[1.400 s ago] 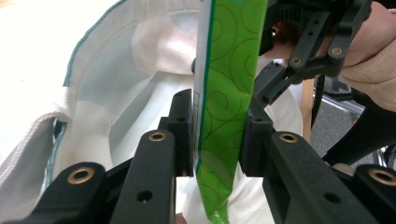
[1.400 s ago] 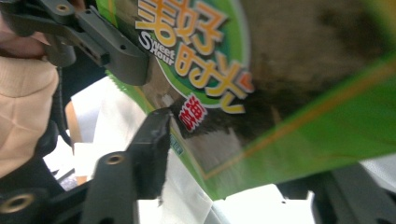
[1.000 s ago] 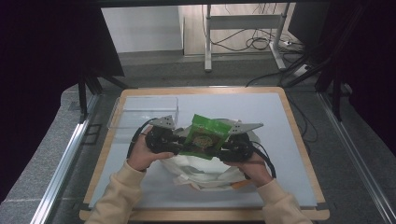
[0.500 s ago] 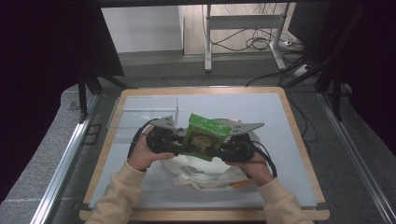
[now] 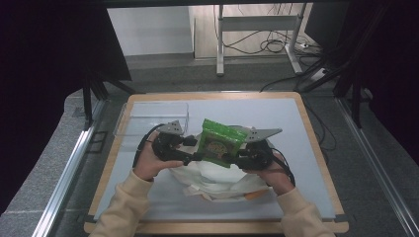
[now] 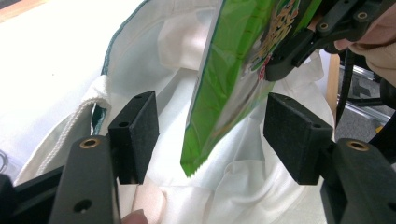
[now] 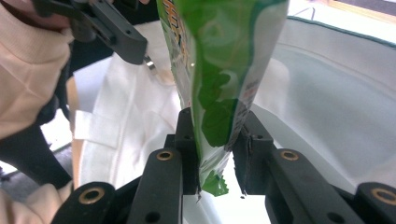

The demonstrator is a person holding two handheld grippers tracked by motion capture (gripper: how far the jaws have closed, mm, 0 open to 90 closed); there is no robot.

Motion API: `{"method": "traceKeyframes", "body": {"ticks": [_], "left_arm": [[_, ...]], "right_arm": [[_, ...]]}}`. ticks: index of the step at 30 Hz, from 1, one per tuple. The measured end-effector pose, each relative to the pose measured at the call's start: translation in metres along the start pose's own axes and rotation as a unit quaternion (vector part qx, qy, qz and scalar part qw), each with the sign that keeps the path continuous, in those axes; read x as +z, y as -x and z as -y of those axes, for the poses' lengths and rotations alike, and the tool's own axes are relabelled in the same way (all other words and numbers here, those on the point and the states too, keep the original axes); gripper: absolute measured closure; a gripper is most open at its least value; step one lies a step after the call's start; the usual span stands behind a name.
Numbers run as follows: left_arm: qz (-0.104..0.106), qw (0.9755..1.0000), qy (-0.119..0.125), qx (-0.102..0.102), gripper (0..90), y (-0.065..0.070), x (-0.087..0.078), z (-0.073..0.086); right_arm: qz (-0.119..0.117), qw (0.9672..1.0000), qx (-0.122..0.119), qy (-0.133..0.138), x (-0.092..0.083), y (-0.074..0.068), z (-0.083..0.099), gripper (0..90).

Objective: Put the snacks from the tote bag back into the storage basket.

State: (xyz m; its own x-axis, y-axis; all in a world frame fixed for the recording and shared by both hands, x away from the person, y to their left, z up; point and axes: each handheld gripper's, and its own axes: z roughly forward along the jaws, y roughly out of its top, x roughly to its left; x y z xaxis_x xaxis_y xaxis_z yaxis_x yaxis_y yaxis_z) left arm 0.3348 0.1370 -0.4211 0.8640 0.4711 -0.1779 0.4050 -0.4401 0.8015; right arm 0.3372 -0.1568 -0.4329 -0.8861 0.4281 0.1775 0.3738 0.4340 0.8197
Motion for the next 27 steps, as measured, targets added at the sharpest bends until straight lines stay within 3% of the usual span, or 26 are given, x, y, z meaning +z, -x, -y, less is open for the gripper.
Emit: {"method": "traceKeyframes", "body": {"ticks": [14, 27], "left_arm": [[-0.011, 0.9999, 0.003, 0.002, 33.1, 0.001, -0.009, 0.0], [-0.021, 0.9997, 0.003, 0.014, 32.6, -0.004, -0.028, -0.003]], "right_arm": [[0.031, 0.9983, -0.024, -0.043, -0.005, 0.007, -0.009, 72.6], [0.041, 0.9931, -0.059, -0.093, -0.002, 0.003, -0.024, 72.6]]}}
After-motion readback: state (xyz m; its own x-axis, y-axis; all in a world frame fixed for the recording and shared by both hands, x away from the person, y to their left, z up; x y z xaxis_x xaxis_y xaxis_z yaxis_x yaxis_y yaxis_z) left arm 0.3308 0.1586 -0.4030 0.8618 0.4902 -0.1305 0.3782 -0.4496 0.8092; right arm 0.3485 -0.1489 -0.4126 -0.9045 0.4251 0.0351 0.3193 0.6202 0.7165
